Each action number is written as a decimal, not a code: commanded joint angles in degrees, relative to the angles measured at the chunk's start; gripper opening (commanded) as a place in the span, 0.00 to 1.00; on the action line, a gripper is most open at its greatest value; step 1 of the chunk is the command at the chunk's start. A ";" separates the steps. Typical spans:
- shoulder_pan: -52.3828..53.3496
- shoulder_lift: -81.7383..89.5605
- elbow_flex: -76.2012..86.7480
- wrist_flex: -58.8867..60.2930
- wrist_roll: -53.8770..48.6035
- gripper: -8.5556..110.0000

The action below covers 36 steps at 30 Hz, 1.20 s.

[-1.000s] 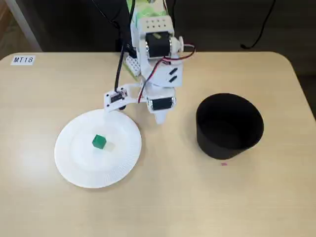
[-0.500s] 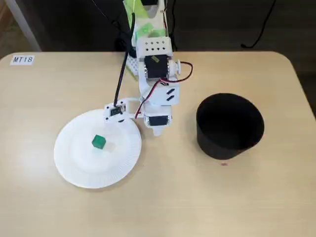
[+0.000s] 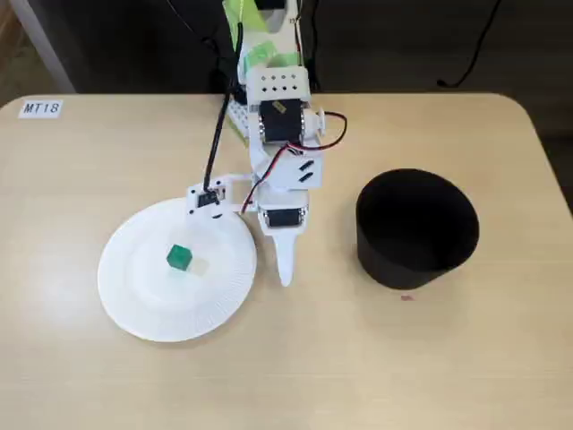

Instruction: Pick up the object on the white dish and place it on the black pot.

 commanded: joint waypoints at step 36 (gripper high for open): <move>24.08 -10.72 -14.33 4.57 2.11 0.36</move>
